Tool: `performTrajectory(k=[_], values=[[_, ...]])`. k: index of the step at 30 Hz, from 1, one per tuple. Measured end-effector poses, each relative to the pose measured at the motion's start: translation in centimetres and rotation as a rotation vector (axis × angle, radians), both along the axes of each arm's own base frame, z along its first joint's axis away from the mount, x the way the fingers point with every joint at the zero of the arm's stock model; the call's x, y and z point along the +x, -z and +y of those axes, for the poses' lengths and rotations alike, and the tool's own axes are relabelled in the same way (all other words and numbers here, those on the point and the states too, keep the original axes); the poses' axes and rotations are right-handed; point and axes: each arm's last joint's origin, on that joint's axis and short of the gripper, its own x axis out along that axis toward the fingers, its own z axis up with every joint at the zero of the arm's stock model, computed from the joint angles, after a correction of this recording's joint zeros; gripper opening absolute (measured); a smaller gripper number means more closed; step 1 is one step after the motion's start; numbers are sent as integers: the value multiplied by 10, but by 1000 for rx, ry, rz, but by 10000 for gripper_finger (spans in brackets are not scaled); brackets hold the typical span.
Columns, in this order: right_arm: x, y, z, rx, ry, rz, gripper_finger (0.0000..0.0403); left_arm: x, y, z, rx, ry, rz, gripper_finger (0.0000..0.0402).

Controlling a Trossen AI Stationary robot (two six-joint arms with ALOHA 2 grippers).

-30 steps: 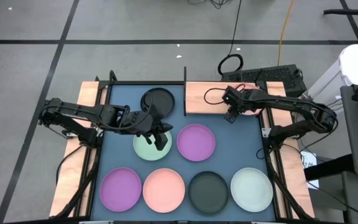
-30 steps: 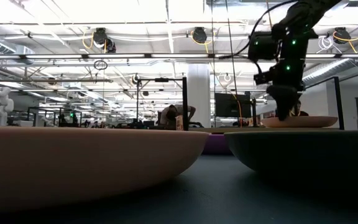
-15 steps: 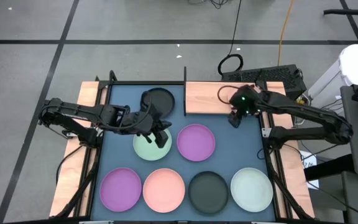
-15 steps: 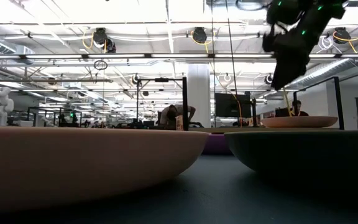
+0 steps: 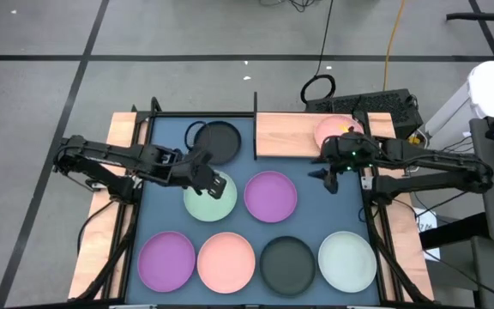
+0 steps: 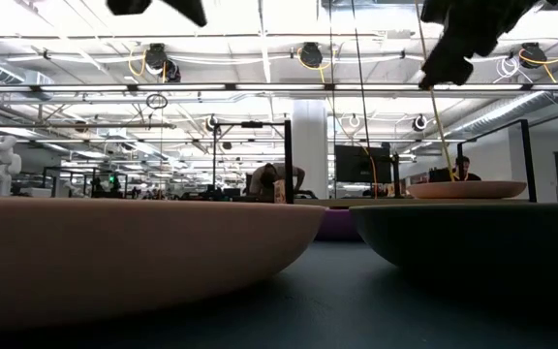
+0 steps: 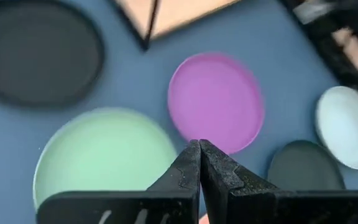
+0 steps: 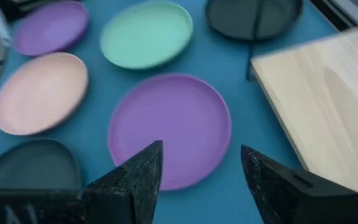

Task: Place and stack plates onto a shelf
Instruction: Put the green plate on the shelf

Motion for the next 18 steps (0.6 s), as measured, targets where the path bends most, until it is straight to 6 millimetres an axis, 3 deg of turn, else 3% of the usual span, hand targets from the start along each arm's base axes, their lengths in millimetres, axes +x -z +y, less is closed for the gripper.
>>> performTrajectory(k=[6,11,14,18], values=[[13,-4,7,39,-14,-76,199,-14,28,5,-317,-187,203,6],[18,-4,15,97,-15,-93,199,-16,51,11,-411,-229,298,9],[18,-4,19,135,-12,-93,199,-19,66,21,-515,-259,367,36],[19,-5,25,149,-34,-100,199,-26,87,31,-567,-285,462,105]])
